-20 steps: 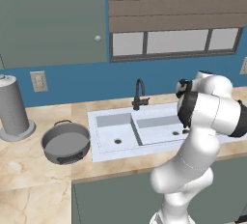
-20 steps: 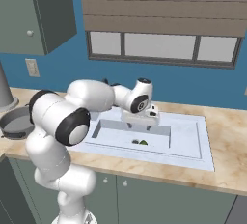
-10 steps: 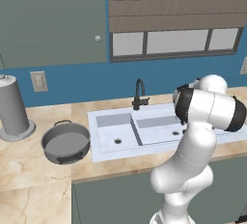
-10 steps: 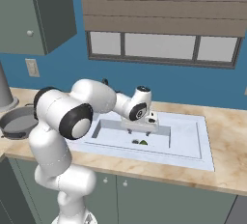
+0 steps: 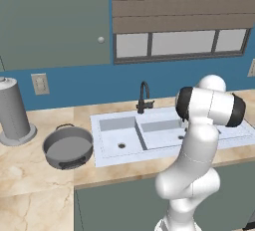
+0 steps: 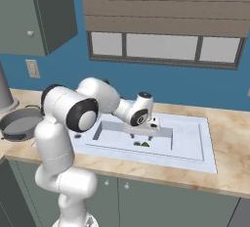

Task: Dump the avocado from the pot into the sink. Then turn on the water and wash the avocado. Then turn off the water and put the avocado back in the pot.

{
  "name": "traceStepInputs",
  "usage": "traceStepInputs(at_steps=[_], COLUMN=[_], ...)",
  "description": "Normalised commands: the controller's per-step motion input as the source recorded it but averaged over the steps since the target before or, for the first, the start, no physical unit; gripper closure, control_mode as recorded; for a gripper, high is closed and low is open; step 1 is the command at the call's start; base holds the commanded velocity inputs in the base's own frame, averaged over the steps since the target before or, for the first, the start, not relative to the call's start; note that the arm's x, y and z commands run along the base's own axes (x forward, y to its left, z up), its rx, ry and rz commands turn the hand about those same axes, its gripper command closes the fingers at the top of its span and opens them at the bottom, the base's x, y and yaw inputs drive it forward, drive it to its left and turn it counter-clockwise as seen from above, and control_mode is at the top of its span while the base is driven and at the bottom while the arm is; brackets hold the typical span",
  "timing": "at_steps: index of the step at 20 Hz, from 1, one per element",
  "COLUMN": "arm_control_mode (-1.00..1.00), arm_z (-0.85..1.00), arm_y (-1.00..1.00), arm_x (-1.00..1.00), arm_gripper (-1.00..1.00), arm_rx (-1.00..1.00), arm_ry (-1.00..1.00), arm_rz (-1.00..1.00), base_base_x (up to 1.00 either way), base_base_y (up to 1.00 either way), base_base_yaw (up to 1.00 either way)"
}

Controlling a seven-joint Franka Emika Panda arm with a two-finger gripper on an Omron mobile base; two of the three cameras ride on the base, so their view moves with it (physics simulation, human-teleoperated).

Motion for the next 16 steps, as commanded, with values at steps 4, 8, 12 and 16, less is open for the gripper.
traceStepInputs(at_steps=[4, 8, 12, 16], arm_control_mode=[-1.00, -1.00, -1.00, -1.00], arm_z=[-0.26, -0.27, -0.26, -0.24], arm_y=[-0.19, -0.21, -0.14, -0.01], arm_x=[0.21, 0.17, 0.17, 0.16], arm_gripper=[-1.00, -1.00, -1.00, -1.00], arm_rx=[0.00, 0.00, 0.00, 0.00], arm_ry=[0.00, 0.00, 0.00, 0.00], arm_rz=[0.00, 0.00, 0.00, 0.00], base_base_x=[0.00, 0.00, 0.00, 0.00], base_base_y=[0.00, 0.00, 0.00, 0.00], base_base_yaw=[0.00, 0.00, 0.00, 0.00])
